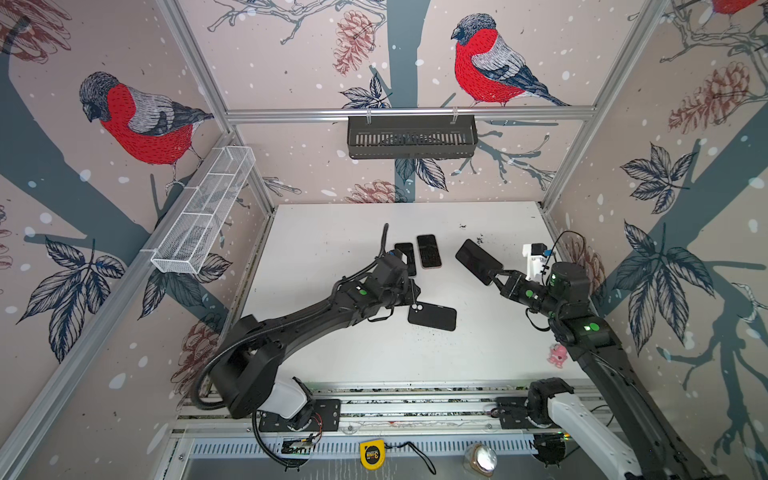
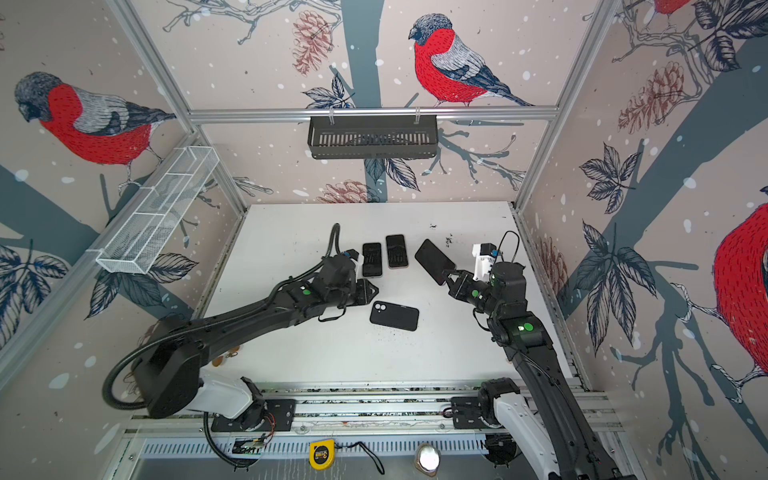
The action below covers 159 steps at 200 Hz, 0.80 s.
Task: Put the phone into the phone case
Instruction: 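Grasp the black case edge with the left gripper while the right gripper holds the phone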
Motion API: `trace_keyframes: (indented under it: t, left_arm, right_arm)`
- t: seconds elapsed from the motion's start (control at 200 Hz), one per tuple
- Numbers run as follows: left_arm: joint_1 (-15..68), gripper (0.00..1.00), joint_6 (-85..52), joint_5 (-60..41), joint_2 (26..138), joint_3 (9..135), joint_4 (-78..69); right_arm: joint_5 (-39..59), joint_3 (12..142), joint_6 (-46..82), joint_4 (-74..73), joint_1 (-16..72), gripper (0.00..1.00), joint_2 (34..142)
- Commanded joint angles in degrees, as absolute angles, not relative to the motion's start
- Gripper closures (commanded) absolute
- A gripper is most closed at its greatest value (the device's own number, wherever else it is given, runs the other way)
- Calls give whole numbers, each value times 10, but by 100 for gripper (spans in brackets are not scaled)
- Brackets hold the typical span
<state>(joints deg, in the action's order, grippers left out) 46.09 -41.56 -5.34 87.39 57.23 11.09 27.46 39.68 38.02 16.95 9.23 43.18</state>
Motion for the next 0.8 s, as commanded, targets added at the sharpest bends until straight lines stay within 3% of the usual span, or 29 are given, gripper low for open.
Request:
trace_keyframes:
  t: [0.0,0.255,0.655,0.791]
  left_arm:
    - [471,75,-355,11,933,617,214]
    - [497,78,-346,74,1026,674,270]
    - [497,78,-346,72,1065,671,261]
    - [497,95,-346,80,1070,667,262]
  right_arm:
    - [302,394,345,176,83,100,427]
    - [344,354,326,168,86,100,438]
    - [275,303,272,187,243,99,445]
    - [289,321,286,185,254,99,475]
